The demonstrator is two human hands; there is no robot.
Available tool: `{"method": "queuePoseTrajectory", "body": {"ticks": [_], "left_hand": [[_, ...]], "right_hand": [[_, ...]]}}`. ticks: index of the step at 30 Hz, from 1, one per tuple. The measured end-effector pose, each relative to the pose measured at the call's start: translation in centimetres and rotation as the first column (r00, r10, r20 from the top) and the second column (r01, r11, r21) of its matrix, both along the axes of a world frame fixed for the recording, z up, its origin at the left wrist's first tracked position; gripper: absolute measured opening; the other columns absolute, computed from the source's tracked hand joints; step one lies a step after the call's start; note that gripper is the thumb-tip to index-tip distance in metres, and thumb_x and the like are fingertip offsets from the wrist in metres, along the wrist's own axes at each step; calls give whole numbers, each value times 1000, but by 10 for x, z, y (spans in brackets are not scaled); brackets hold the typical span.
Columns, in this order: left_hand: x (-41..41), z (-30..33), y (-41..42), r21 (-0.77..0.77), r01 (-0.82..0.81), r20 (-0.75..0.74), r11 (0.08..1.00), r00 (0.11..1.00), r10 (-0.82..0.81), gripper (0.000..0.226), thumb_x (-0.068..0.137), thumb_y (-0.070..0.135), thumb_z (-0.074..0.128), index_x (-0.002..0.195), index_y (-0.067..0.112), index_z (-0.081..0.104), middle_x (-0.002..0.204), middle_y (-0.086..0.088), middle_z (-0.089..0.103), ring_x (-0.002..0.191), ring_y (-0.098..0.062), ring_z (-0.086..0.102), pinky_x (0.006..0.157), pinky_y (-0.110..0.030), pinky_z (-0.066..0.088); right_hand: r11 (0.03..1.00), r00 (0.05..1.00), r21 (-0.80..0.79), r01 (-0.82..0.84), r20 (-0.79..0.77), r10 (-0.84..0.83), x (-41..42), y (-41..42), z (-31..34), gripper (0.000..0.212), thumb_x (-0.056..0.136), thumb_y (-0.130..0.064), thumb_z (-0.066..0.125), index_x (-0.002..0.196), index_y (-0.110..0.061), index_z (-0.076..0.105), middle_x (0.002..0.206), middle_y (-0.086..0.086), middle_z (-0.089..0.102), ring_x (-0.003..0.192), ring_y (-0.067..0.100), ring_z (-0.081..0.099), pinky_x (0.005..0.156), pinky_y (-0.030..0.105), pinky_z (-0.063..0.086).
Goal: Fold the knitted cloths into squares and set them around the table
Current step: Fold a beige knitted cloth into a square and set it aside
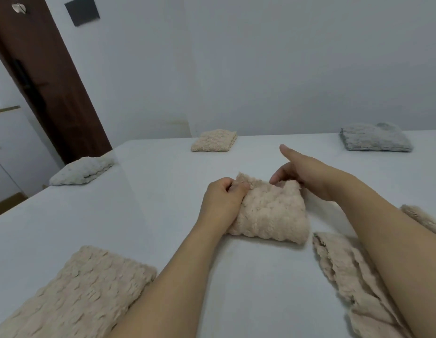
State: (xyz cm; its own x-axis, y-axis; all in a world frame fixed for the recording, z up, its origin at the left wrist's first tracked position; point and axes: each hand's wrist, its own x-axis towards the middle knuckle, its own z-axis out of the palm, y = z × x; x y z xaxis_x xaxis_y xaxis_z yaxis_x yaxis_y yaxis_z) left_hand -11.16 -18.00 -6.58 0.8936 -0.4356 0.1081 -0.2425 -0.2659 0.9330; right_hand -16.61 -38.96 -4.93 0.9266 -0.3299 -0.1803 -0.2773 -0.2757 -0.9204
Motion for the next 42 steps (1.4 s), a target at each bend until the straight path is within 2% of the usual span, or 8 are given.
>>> {"method": "queuePoseTrajectory", "body": {"ticks": [8, 12, 16, 23, 28, 31, 38, 42], "left_hand": [[28, -8, -30, 115, 56, 196, 992, 978, -78, 32, 88, 48, 61, 76, 19, 60, 62, 9, 59, 61, -14, 54, 64, -40, 47], [27, -2, -34, -24, 136, 202, 990, 971, -128, 21, 94, 32, 64, 80, 17, 62, 61, 12, 57, 57, -8, 50, 59, -29, 43], [27, -2, -37, 162, 86, 113, 983, 988, -105, 22, 92, 38, 63, 88, 16, 64, 77, -1, 70, 69, -19, 63, 69, -36, 52], [8, 11, -4, 188, 139, -221, 972, 971, -96, 15, 84, 26, 69, 80, 15, 61, 77, -3, 62, 68, -18, 56, 63, -27, 40], [0, -4, 10, 187, 146, -196, 971, 975, -109, 18, 79, 32, 72, 75, 20, 58, 75, 0, 64, 71, -18, 58, 69, -27, 45], [1, -14, 11, 209, 86, -155, 974, 986, -53, 27, 61, 53, 60, 75, 31, 62, 82, 3, 71, 100, -31, 64, 100, -47, 46], [-8, -6, 10, 217, 164, -165, 962, 978, -129, 40, 52, 53, 60, 82, 27, 65, 82, -2, 73, 102, -36, 66, 103, -57, 41], [-7, -6, 9, 230, 182, -185, 956, 973, -141, 51, 50, 55, 62, 86, 19, 67, 95, -10, 75, 102, -34, 67, 104, -55, 42]], "right_hand": [[961, 986, -264, -84, -162, 41, 3, 7, 9, 44, 80, -56, 67, 95, -15, 71, 95, 1, 72, 89, 19, 66, 82, 33, 49], [981, 989, -185, -65, -140, 39, 0, 7, 11, 38, 85, -53, 62, 100, -19, 72, 97, -1, 75, 91, 18, 70, 86, 32, 50], [931, 988, -361, -55, -157, -2, -3, 10, 14, 33, 94, -37, 55, 103, -7, 67, 106, 5, 67, 98, 22, 62, 92, 36, 47], [763, 984, -645, -39, -159, -84, 2, 13, 0, 21, 104, -18, 38, 101, -3, 52, 78, 0, 51, 62, 10, 44, 51, 23, 32], [710, 975, -698, -94, -208, -76, 3, 21, -3, 17, 97, -11, 37, 99, -6, 53, 92, 13, 60, 62, 15, 45, 52, 27, 33], [739, 981, -664, -113, -194, -25, 0, 27, 6, 13, 92, -17, 41, 91, -13, 53, 89, 5, 62, 62, 17, 49, 54, 28, 35], [654, 981, -746, -122, -192, -37, 5, 29, 13, 53, 92, -64, 37, 77, -17, 56, 77, -2, 60, 73, 15, 55, 65, 31, 40], [651, 967, -734, -194, -254, 2, 5, 34, 10, 42, 92, -61, 44, 89, -20, 52, 77, -7, 52, 73, 12, 50, 63, 30, 37]]}}
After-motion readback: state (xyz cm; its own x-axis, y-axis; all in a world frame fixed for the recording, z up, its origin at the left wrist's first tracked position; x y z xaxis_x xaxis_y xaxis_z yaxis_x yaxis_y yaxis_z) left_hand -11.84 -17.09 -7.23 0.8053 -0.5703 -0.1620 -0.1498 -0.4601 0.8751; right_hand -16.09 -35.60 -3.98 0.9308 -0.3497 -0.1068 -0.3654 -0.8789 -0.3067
